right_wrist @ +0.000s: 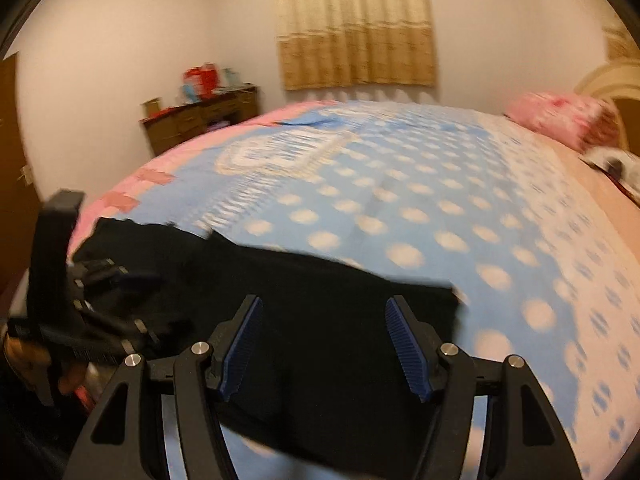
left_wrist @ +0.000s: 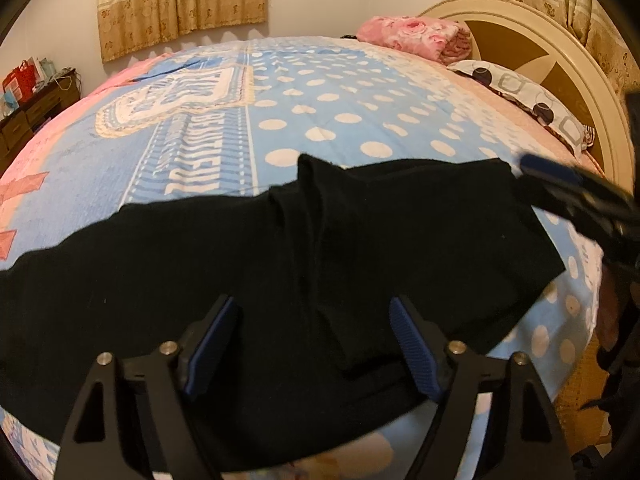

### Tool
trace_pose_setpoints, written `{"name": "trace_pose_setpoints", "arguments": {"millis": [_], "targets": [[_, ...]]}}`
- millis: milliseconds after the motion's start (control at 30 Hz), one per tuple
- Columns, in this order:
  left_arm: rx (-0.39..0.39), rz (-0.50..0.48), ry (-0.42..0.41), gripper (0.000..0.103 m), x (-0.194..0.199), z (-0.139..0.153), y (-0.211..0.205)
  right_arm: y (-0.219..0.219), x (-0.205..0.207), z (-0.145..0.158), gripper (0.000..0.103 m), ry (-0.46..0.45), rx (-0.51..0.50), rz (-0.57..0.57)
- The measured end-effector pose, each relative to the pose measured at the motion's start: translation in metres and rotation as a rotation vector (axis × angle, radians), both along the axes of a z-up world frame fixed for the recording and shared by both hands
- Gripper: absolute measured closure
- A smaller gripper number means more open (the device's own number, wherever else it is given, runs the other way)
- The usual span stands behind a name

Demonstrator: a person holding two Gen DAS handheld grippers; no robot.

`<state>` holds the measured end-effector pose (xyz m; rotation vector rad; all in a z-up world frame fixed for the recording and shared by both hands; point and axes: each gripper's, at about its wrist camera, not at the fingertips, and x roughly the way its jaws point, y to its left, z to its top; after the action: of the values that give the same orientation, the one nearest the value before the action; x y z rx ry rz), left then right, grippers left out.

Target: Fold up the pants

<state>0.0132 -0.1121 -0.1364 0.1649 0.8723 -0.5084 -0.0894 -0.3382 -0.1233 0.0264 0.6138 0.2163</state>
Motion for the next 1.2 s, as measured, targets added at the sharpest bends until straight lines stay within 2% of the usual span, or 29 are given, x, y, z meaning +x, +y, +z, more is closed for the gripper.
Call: {"name": "trace_pose_setpoints", "arguments": {"millis": [133,200,233,267,333,367,400,500,567,633,767,900,967,1033,1100,1133,1167,1200], "targets": [[-0.011,0.0,-0.006,0.034,-0.007,-0.001,0.002,0.038,0.036,0.007,0.039,0.016,0.025,0.123],[-0.016,-0.001,-0.004,0.037,-0.008,0.0,0.002,0.053,0.058,0.005,0.048,0.041,0.015,0.151],[-0.02,-0.005,-0.002,0.042,-0.008,0.0,0.002,0.062,0.071,0.002,0.049,0.066,0.015,0.169],[-0.025,-0.011,0.0,0.044,-0.009,0.001,0.002,0.067,0.078,0.0,0.055,0.083,0.02,0.185],[-0.035,-0.019,0.004,0.056,-0.011,0.001,0.002,0.078,0.092,-0.008,0.065,0.133,0.02,0.226],[-0.042,-0.027,0.008,0.06,-0.012,0.001,0.001,0.084,0.097,-0.015,0.074,0.165,0.025,0.254],[-0.042,-0.036,0.008,0.066,-0.013,0.002,0.0,0.089,0.099,-0.02,0.087,0.188,0.029,0.28],[-0.049,-0.048,0.01,0.08,-0.016,0.003,0.0,0.1,0.103,-0.03,0.093,0.229,-0.001,0.321],[-0.06,-0.045,0.014,0.085,-0.017,0.005,0.002,0.101,0.103,-0.026,0.098,0.231,0.016,0.349],[-0.074,-0.055,0.02,0.088,-0.019,0.006,0.004,0.103,0.096,-0.017,0.098,0.197,0.003,0.364],[-0.064,-0.057,0.016,0.088,-0.022,0.006,0.001,0.111,0.083,-0.009,0.101,0.156,-0.03,0.408],[-0.077,-0.048,0.033,0.087,-0.021,0.005,0.004,0.113,0.082,-0.011,0.101,0.16,-0.027,0.407],[-0.09,-0.029,0.058,0.078,-0.018,0.004,0.01,0.103,0.084,-0.012,0.101,0.164,-0.002,0.349],[-0.098,-0.017,0.082,0.06,-0.016,0.004,0.019,0.093,0.078,-0.011,0.1,0.167,0.018,0.315],[-0.087,0.011,0.059,0.049,-0.017,0.007,0.03,0.089,0.065,-0.012,0.096,0.143,-0.013,0.298],[-0.077,0.029,0.044,0.047,-0.017,0.009,0.036,0.088,0.053,-0.013,0.094,0.128,-0.044,0.294],[-0.067,0.049,0.032,0.047,-0.016,0.01,0.042,0.09,0.046,-0.015,0.088,0.127,-0.066,0.299],[-0.064,0.074,0.027,0.047,-0.013,0.011,0.05,0.093,0.037,-0.018,0.074,0.127,-0.089,0.312]]}}
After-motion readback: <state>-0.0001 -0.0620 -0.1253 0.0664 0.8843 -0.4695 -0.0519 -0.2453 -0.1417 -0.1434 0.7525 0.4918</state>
